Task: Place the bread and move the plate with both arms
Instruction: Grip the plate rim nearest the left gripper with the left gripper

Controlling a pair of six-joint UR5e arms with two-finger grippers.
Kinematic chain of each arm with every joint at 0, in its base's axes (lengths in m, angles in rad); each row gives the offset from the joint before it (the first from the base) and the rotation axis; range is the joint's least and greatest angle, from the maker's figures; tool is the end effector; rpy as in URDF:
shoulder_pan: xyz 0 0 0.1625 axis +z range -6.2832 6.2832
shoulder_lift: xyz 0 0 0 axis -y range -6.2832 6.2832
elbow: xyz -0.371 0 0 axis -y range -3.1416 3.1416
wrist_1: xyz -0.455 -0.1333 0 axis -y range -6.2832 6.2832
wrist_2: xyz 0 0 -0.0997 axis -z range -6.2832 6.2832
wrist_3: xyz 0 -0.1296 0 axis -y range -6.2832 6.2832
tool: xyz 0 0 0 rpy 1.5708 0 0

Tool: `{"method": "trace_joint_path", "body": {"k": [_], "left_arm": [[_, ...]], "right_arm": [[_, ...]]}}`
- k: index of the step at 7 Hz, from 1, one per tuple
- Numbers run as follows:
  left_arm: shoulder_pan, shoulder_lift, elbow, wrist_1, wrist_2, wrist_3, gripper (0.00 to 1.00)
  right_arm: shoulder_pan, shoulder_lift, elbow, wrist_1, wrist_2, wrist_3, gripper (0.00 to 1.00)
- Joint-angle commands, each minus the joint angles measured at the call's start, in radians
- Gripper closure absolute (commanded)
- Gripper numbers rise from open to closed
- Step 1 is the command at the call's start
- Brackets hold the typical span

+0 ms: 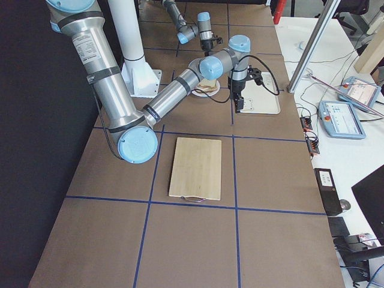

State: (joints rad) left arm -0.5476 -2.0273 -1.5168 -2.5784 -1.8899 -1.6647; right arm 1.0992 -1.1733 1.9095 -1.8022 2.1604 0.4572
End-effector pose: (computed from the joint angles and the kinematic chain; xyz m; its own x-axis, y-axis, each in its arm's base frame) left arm 0.5661 -0.4537 0.2385 0.1144 -0.1741 -0.9781 0.2418 0.9598 -0.1425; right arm -0.2272 -0.5803 0.2451 0.7303 -0.2096 0.6502 0.0839 0.9721 0.2191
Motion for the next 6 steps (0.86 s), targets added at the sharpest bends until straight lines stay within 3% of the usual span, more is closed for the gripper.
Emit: {"method": "trace_joint_path", "body": {"k": [1, 6], "left_arm": [[0.028, -0.023, 0.012, 0.001, 0.0, -0.001, 0.28], [0.051, -0.044, 0.043, 0.003, 0.0, 0.002, 0.47]], "right_arm": [[0.008, 0.001, -0.001, 0.0, 0.007, 0.0, 0.0], [0.014, 0.001, -0.014, 0.001, 0.041, 0.003, 0.0]]}}
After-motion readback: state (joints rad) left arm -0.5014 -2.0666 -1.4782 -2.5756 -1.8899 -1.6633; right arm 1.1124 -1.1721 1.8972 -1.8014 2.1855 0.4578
